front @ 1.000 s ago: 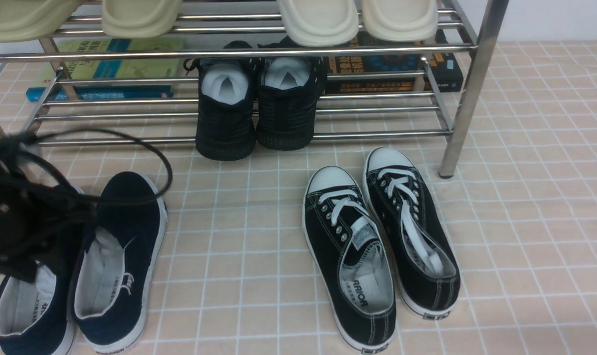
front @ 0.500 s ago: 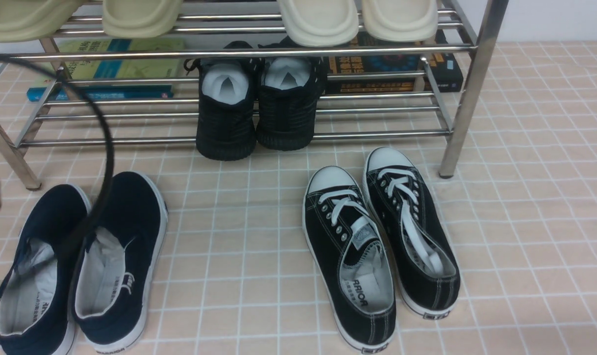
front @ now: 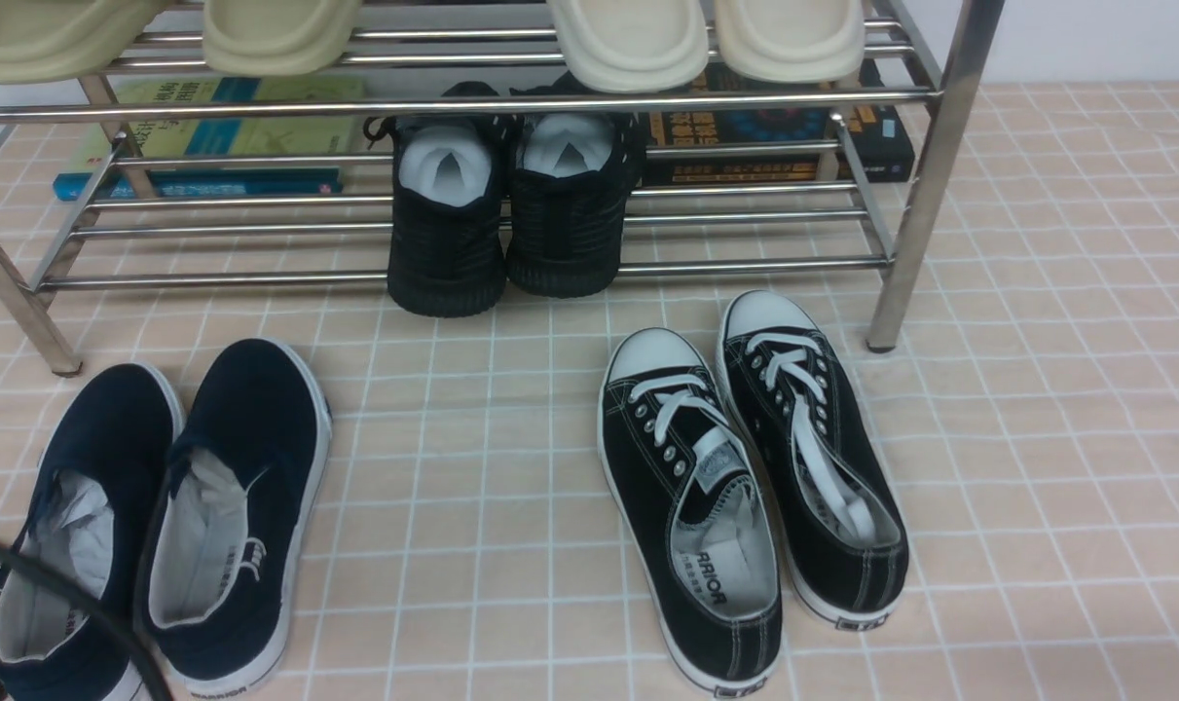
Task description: Take the shoes off the shelf from the light coffee tablecloth by hand.
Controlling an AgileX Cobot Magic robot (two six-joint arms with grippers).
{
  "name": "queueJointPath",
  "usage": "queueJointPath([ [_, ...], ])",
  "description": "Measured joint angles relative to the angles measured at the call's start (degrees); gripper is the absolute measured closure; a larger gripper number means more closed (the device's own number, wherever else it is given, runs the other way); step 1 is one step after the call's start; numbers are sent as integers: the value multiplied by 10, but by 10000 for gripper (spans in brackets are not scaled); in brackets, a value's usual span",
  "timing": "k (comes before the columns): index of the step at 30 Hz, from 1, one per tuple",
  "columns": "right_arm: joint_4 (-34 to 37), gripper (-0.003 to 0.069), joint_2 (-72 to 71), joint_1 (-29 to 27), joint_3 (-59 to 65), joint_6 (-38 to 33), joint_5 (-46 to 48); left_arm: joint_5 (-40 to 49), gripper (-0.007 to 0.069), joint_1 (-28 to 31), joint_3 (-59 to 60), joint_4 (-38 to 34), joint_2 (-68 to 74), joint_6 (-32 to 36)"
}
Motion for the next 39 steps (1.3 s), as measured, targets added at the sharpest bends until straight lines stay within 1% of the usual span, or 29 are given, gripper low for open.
queueJointPath([
  [2,0,419,0,0,0,0,0,-16,623,0,17,0,-13,0],
  [9,0,419,0,0,0,0,0,-8,623,0,42,5,-16,0],
  [14,-1,419,0,0,0,0,0,-2,623,0,44,50,-16,0],
  [19,-1,419,0,0,0,0,0,-3,623,0,46,72,-16,0],
  [22,-1,419,0,0,0,0,0,-21,621,0,69,85,-16,0],
  [26,0,419,0,0,0,0,0,-60,616,0,134,96,-39,-1],
  [29,0,419,0,0,0,0,0,-92,615,0,184,111,-78,-19],
  [32,0,419,0,0,0,0,0,-119,614,0,208,125,-104,-38],
  [36,0,419,0,0,0,0,0,-138,614,0,238,151,-136,-63],
  [39,-1,419,0,0,0,0,0,-146,614,0,256,158,-154,-69],
])
